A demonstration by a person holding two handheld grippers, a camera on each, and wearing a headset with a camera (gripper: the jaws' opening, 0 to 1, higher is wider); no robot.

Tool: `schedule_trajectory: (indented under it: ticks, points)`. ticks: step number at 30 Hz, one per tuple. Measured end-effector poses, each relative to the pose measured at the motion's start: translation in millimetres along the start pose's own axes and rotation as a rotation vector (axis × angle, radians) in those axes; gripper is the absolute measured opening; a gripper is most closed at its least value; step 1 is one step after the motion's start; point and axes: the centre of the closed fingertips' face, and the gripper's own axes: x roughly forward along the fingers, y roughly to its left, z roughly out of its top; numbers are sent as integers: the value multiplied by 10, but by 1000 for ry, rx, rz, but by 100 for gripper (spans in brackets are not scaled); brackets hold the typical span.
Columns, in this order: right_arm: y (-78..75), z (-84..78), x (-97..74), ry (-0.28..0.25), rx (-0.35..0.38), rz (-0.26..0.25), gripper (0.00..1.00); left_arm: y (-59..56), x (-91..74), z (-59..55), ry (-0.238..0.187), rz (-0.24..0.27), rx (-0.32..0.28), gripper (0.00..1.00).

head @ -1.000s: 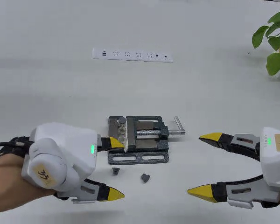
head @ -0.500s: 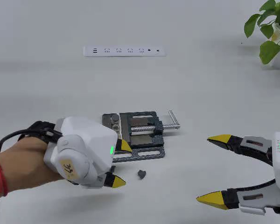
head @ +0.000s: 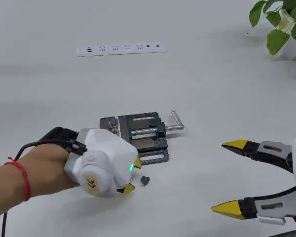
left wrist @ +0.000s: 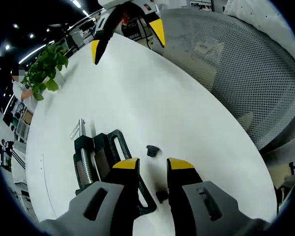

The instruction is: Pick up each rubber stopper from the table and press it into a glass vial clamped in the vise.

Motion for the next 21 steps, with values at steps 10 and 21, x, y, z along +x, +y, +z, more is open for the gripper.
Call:
schedule_trajectory:
  ticks: [10,21]
  points:
    - [15,-43,-7,-8,17,-10,73,7,134,8,44,-31,51,13]
    - [3,-58,-20,-14,29,-22,72,9,175,-2,58,-55,72,8]
